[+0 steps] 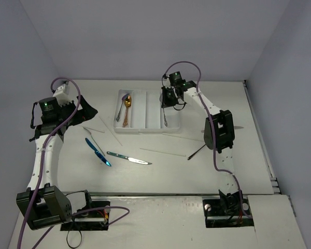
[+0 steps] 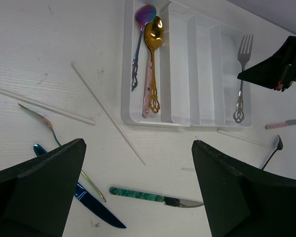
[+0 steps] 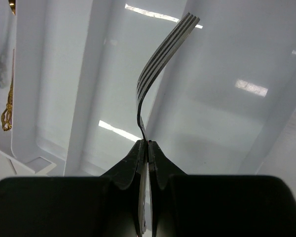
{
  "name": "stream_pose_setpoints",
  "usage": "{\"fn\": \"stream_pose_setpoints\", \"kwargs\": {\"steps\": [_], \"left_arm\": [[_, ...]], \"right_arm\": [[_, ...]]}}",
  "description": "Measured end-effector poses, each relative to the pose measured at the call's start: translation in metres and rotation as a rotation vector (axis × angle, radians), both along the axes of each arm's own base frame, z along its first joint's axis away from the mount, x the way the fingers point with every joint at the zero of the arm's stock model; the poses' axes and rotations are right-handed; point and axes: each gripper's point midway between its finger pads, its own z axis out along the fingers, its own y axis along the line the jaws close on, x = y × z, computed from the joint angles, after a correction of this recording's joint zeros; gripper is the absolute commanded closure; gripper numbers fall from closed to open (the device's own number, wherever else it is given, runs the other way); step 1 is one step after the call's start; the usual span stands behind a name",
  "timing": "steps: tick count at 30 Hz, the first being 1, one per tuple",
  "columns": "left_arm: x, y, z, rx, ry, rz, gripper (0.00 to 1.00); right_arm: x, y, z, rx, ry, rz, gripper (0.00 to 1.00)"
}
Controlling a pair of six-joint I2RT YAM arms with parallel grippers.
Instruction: Sort the eating utensils into containers
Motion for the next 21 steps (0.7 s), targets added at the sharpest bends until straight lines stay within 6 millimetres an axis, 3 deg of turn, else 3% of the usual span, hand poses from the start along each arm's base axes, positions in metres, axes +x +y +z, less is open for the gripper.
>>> {"fn": "stream_pose_setpoints", "kwargs": {"steps": [3, 8, 10, 17, 21], "left_arm": [[0.000, 0.000, -0.001, 0.000, 0.001, 0.000, 0.11], [0.000, 0.000, -0.001, 0.000, 0.002, 0.000, 0.11], [0.000, 0.000, -0.001, 0.000, 0.002, 0.000, 0.11], [-0.001, 0.000, -0.001, 0.001, 0.003, -0.001, 0.11], [-0.001, 0.000, 0.000, 0.009, -0.005, -0.004, 0.11]], "right_arm": [[0.003, -0.009, -0.007, -0.008, 0.014, -0.025, 0.95], [0.009, -0.030, -0.017, -0.006, 0.047, -0.084, 0.56], [0.011, -0.036, -0.021, -0.006, 0.054, -0.098, 0.46], [0.001, -0.042, -0.032, 0.017, 0.107, -0.095, 0.51], [-0.020, -0.057, -0.018, 0.052, 0.139, -0.098, 0.53]]}}
